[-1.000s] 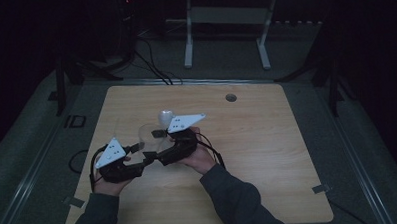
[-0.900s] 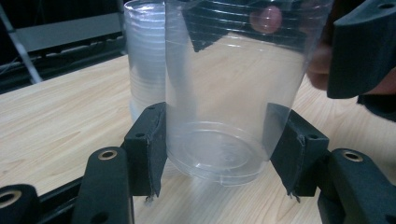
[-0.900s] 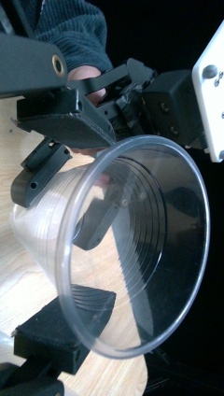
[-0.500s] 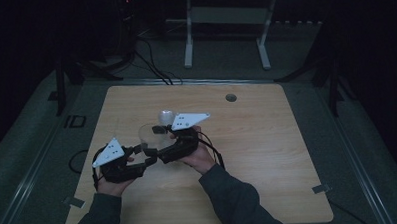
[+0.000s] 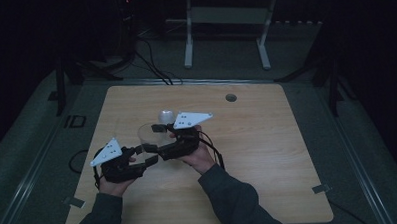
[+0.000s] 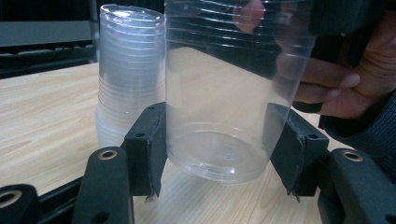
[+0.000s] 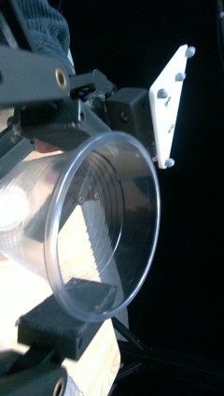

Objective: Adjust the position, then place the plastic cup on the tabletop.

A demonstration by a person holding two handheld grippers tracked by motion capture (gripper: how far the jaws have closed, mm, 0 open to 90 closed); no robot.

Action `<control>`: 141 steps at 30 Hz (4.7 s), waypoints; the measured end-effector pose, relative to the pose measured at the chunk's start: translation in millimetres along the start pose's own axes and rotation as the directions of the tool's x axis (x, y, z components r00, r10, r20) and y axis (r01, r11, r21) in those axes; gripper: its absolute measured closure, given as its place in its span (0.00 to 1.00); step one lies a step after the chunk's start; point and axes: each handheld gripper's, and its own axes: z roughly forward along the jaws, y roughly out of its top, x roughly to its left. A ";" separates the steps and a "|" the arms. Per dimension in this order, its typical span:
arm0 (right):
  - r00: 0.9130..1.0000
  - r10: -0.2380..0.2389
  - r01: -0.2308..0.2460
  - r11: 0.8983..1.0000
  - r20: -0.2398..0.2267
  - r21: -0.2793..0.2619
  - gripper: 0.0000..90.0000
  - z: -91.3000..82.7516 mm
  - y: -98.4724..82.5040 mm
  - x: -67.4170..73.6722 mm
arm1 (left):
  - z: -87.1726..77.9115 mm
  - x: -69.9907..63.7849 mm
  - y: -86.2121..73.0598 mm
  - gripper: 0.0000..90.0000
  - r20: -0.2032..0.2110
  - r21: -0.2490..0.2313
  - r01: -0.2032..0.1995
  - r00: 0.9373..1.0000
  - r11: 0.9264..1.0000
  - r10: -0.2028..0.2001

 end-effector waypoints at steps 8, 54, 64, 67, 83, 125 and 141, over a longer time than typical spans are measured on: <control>0.999 -0.025 0.024 1.000 0.020 0.013 0.34 0.9 -1.2 0.8 | 1.3 -1.3 0.0 0.39 -0.036 0.035 -0.020 0.999 0.999 0.021; 0.986 -0.112 0.107 0.993 0.121 0.054 0.35 7.7 -15.7 9.3 | -36.5 7.5 8.1 0.30 -0.203 -0.007 -0.039 0.978 0.999 0.036; 0.986 -0.110 0.103 0.993 0.122 0.063 0.35 11.5 -21.0 9.4 | -40.2 8.3 9.1 0.30 -0.216 -0.015 -0.040 0.976 0.999 0.036; 0.987 -0.107 0.100 0.993 0.122 0.065 0.35 12.4 -22.3 9.8 | -41.4 8.3 9.6 0.30 -0.220 -0.017 -0.041 0.975 0.999 0.036; 0.988 -0.097 0.089 0.994 0.124 0.069 0.35 13.4 -31.7 7.0 | -41.6 9.2 9.5 0.31 -0.231 -0.017 -0.034 0.973 0.999 0.029; 0.983 -0.079 0.064 0.993 0.168 0.096 0.36 25.2 -59.6 -2.2 | -47.0 9.2 10.0 0.31 -0.235 -0.045 -0.028 0.972 0.999 0.016; 0.981 -0.078 0.058 0.992 0.175 0.115 0.36 32.0 -68.5 -4.6 | -47.2 9.3 9.6 0.31 -0.232 -0.044 -0.026 0.973 0.999 0.015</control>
